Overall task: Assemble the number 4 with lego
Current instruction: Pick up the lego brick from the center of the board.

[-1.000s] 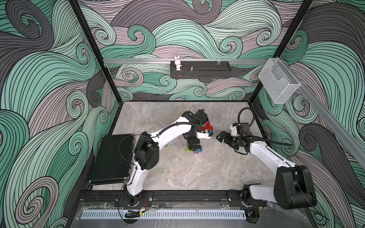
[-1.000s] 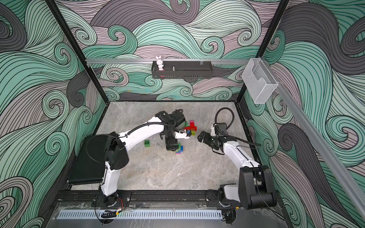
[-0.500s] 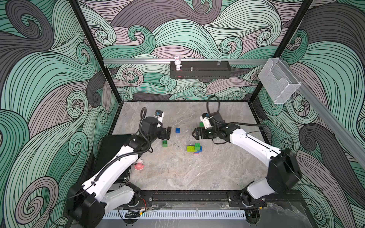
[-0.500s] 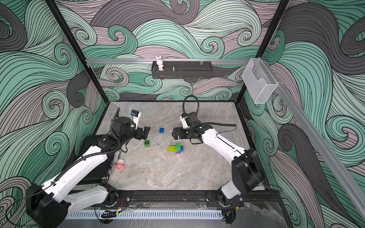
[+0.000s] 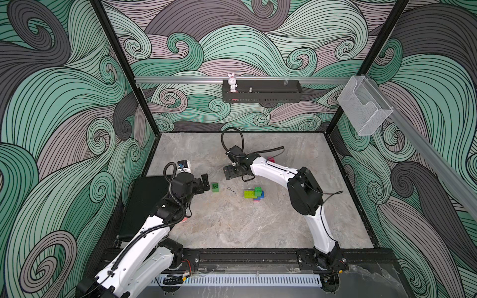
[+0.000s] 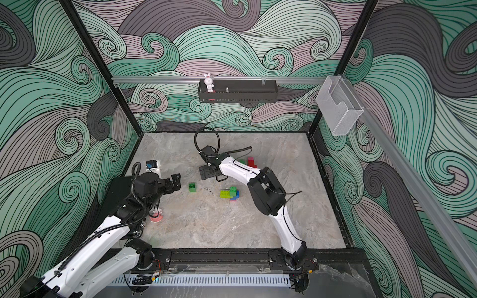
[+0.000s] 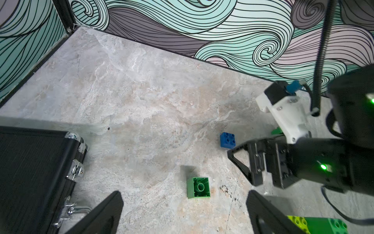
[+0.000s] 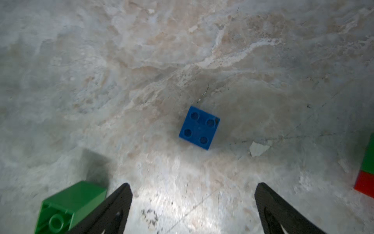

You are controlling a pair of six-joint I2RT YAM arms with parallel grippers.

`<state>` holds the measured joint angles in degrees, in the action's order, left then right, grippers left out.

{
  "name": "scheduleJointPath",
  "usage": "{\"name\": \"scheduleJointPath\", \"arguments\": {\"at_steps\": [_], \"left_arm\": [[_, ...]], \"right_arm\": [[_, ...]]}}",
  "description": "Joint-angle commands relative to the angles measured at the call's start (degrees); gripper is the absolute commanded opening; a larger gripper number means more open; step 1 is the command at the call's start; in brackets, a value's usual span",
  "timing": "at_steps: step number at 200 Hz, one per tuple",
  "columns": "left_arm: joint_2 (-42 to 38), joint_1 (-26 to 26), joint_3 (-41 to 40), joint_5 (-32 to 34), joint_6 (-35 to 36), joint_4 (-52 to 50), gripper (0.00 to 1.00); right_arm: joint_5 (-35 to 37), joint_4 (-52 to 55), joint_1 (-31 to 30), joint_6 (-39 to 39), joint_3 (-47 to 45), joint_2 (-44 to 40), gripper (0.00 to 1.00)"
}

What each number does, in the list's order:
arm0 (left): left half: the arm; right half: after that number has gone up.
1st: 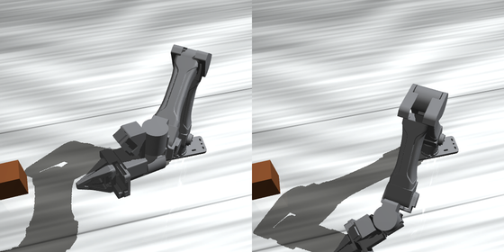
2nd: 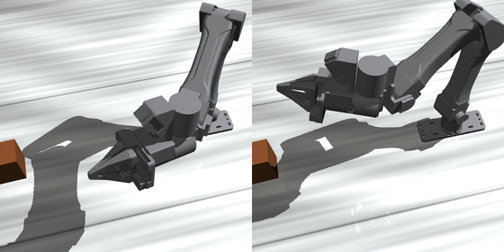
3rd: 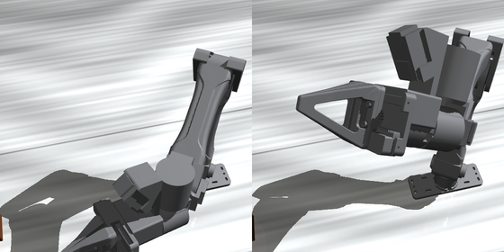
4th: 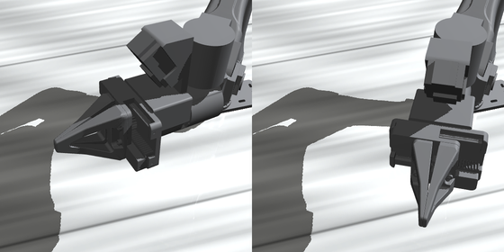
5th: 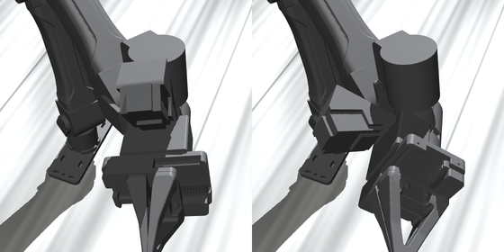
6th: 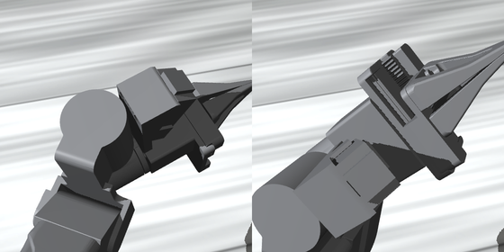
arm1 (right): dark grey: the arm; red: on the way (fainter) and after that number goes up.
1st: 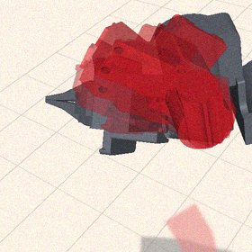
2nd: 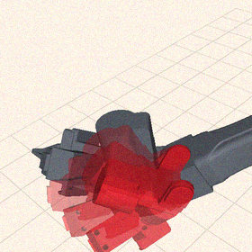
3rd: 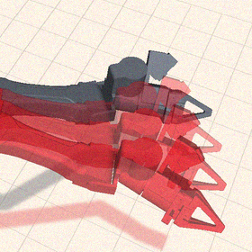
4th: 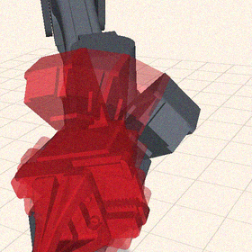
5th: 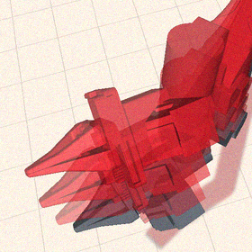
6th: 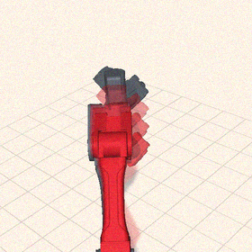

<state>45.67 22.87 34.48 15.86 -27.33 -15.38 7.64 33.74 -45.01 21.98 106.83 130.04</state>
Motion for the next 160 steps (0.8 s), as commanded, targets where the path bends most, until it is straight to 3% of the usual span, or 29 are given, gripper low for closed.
{"name": "scheduleJointPath", "arguments": {"at_steps": [1,12,38,50,66,96,160], "left_arm": [[-2.5,-0.2,1.5,1.7,-4.0,-0.2,0.99],[-3.7,-0.2,0.5,3.8,-4.6,0.3,0.99],[-5.3,-0.3,-2.3,13.8,-13.7,-0.9,0.99],[-5.3,-0.4,-1.9,14.9,-14.7,-3.1,0.99],[-4.6,-0.8,-0.8,13.6,-13.0,-4.7,0.99],[-1.6,-0.8,1.7,18.8,-20.3,-11.6,0.99],[1.3,-0.9,2.9,12.4,-18.4,-10.8,0.99]], "right_arm": [[4.1,6.3,0.1,3.7,6.8,5.0,0.9],[4.8,7.8,0.2,4.9,10.0,7.5,0.84],[6.1,11.0,0.0,6.0,15.6,11.6,0.67],[5.9,11.4,0.1,6.0,16.8,12.5,0.6],[6.0,11.3,0.0,6.3,17.8,13.4,0.54],[7.0,11.3,0.1,6.4,19.1,14.2,0.51],[6.2,11.3,0.5,6.4,22.8,16.1,0.41]]}}
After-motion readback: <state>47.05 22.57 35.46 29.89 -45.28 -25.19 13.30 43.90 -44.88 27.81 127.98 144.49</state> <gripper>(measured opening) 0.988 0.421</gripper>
